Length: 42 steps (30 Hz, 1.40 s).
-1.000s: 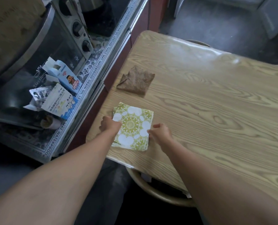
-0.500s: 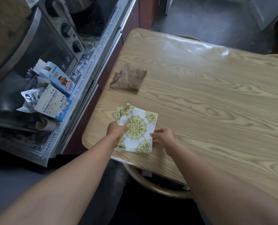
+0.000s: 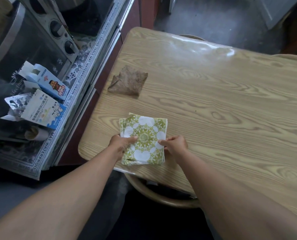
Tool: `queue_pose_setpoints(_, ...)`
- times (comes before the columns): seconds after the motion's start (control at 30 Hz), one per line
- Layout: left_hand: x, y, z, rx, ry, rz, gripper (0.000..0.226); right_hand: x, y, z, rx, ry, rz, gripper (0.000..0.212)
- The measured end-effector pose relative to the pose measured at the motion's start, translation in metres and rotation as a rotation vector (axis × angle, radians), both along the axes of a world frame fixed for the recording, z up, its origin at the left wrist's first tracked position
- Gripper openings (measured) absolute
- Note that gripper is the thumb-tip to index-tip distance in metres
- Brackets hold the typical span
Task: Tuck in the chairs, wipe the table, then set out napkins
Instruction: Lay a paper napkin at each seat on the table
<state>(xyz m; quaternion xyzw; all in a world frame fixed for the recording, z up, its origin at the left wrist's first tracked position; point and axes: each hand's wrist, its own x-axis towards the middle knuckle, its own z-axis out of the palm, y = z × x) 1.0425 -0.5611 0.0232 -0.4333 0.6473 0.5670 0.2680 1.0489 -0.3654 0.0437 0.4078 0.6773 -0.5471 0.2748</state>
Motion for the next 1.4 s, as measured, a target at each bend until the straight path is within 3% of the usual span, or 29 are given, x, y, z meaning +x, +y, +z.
queue_pose_setpoints(0.27,0.0,-0.001,-0.002,0.063,0.017,0.065,0.073,0.0,0.008,-0.009,0.011,-0.016,0.006,0.013)
queue_pose_setpoints(0.47,0.003,0.001,-0.005,0.047,0.015,0.072,0.039,0.005,0.008,-0.007,0.068,-0.005,0.0,0.026)
queue_pose_setpoints(0.7,0.007,-0.001,0.001,0.159,0.055,-0.011,0.03,0.006,0.017,-0.012,0.083,0.046,-0.133,0.018)
queue_pose_setpoints(0.9,0.01,0.003,-0.003,0.159,0.07,0.082,0.017,0.008,0.018,-0.009,0.071,0.009,-0.17,0.02)
queue_pose_setpoints(1.1,0.016,0.005,0.004,0.25,0.124,-0.018,0.049,0.003,0.02,-0.003,0.019,-0.088,-0.259,0.019)
queue_pose_setpoints(1.23,0.02,0.008,0.012,0.333,0.151,-0.134,0.046,0.001,0.025,-0.001,0.026,-0.104,-0.265,0.023)
queue_pose_setpoints(1.4,0.021,0.011,0.015,0.295,0.132,-0.139,0.048,0.003,0.026,-0.001,0.065,-0.081,-0.277,0.021)
